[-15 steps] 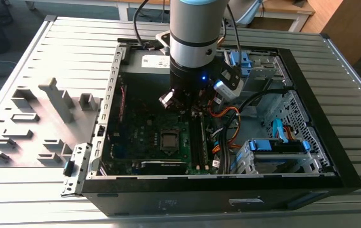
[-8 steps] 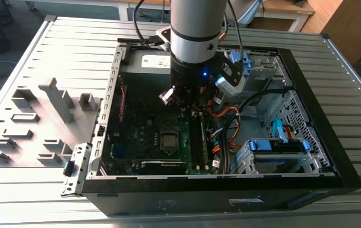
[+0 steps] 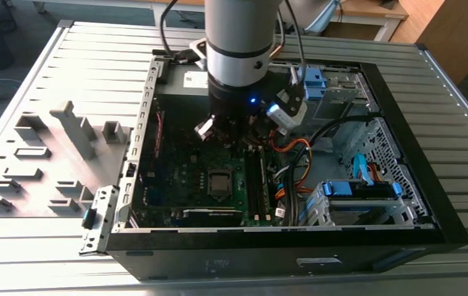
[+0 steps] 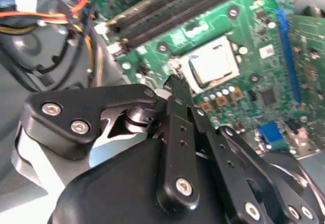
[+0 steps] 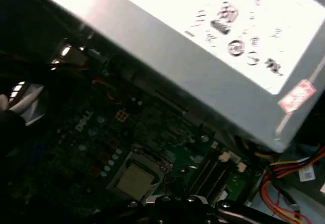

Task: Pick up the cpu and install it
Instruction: 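Close the cpu cover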

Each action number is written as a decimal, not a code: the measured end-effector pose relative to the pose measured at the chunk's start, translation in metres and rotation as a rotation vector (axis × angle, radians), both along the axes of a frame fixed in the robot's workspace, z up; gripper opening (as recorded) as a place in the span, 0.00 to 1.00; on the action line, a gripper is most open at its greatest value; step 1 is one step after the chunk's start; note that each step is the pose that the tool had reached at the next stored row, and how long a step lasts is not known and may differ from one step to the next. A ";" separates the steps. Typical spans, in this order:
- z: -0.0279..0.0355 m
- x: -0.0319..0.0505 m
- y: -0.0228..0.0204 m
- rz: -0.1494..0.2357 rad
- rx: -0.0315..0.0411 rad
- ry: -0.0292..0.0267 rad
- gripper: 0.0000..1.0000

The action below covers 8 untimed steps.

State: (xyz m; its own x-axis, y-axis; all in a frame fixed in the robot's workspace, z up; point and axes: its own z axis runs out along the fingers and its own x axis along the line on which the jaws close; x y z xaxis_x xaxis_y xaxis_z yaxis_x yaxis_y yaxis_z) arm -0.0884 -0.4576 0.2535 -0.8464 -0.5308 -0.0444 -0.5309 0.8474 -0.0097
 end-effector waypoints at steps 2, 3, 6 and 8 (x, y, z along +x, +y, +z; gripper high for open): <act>-0.0003 -0.0037 -0.0059 0.000 0.0000 0.0000 0.11; -0.0005 -0.0047 -0.0091 0.000 0.0001 0.0000 0.11; -0.0007 -0.0053 -0.0121 0.000 0.0001 0.0000 0.11; -0.0007 -0.0053 -0.0121 0.000 0.0000 0.0000 0.11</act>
